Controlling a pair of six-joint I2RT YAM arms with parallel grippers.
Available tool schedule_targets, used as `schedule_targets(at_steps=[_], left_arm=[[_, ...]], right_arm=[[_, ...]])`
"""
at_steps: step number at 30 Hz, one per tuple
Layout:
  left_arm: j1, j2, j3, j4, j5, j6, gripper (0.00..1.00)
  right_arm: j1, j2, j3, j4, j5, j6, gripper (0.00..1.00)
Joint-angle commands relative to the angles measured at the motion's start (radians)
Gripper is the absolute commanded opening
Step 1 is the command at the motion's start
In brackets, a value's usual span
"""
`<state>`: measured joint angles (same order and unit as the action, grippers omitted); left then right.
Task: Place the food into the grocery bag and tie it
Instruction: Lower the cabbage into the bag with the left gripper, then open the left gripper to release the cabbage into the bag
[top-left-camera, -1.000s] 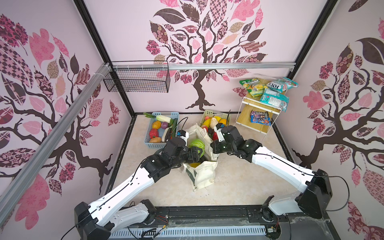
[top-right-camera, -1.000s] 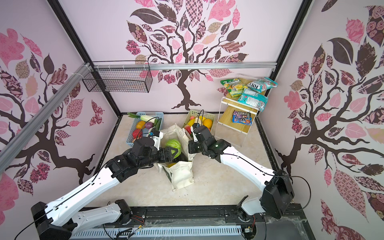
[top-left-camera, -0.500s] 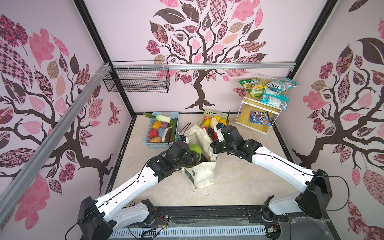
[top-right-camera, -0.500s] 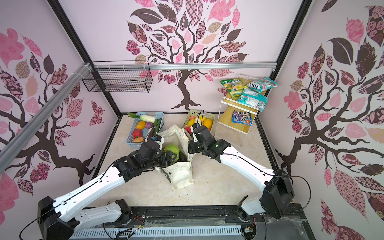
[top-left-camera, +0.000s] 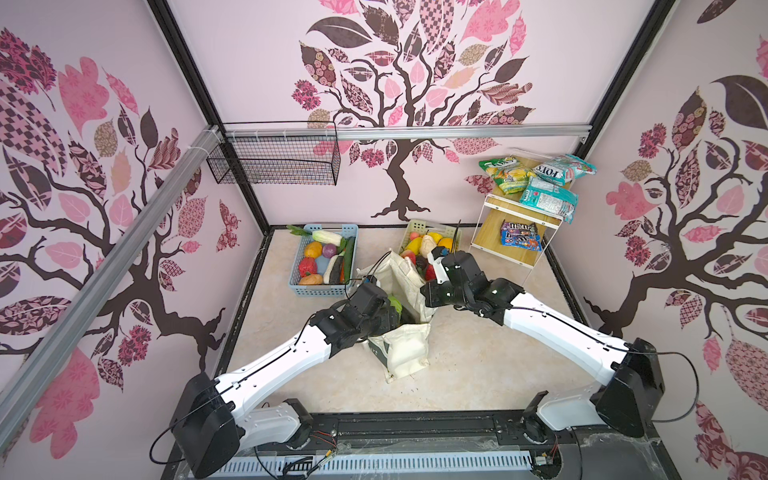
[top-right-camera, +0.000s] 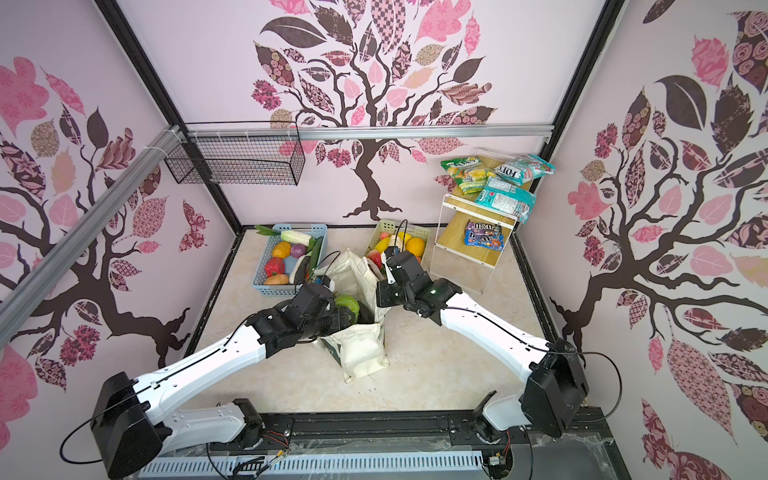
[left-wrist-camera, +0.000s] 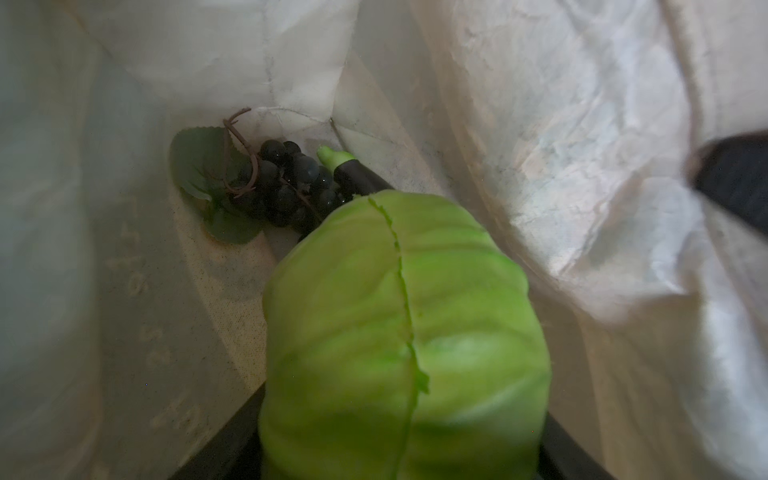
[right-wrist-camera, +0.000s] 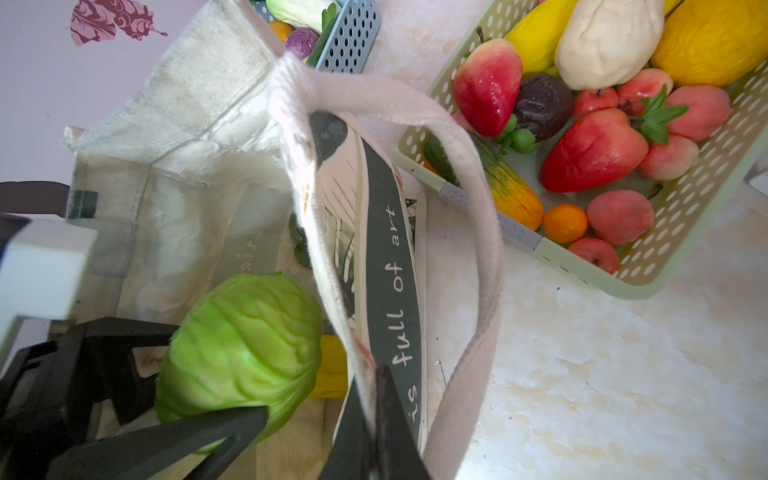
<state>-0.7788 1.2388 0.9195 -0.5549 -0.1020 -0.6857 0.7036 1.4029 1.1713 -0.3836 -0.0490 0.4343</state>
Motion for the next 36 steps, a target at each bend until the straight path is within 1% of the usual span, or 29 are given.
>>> schedule_targets(at_steps=[1, 6, 13, 16, 19, 27, 36], left_arm=[[-0.004, 0.030, -0.031, 0.000, -0.009, -0.004, 0.72], [-0.003, 0.074, -0.036, 0.010, -0.004, -0.011, 0.73], [-0.004, 0.139, -0.021, -0.005, 0.010, -0.013, 0.81], [-0.003, 0.145, -0.009, -0.008, 0.014, -0.011, 0.86], [-0.003, 0.125, 0.012, -0.017, 0.023, -0.005, 0.87], [-0.002, 0.012, 0.113, -0.050, 0.051, 0.001, 0.89], [-0.002, -0.050, 0.242, -0.124, -0.005, 0.018, 0.87]], right_arm=[[-0.001, -0.053, 0.015, 0.005, 0.005, 0.011, 0.00], [-0.002, -0.058, 0.011, 0.006, 0.003, 0.008, 0.00], [-0.002, -0.061, 0.005, 0.009, 0.000, 0.007, 0.00], [-0.002, -0.064, 0.001, 0.007, 0.000, 0.006, 0.00], [-0.001, -0.069, -0.004, 0.003, 0.006, 0.003, 0.00], [-0.002, -0.066, -0.018, 0.003, 0.015, 0.001, 0.00], [-0.001, -0.050, -0.048, 0.024, 0.016, 0.006, 0.00]])
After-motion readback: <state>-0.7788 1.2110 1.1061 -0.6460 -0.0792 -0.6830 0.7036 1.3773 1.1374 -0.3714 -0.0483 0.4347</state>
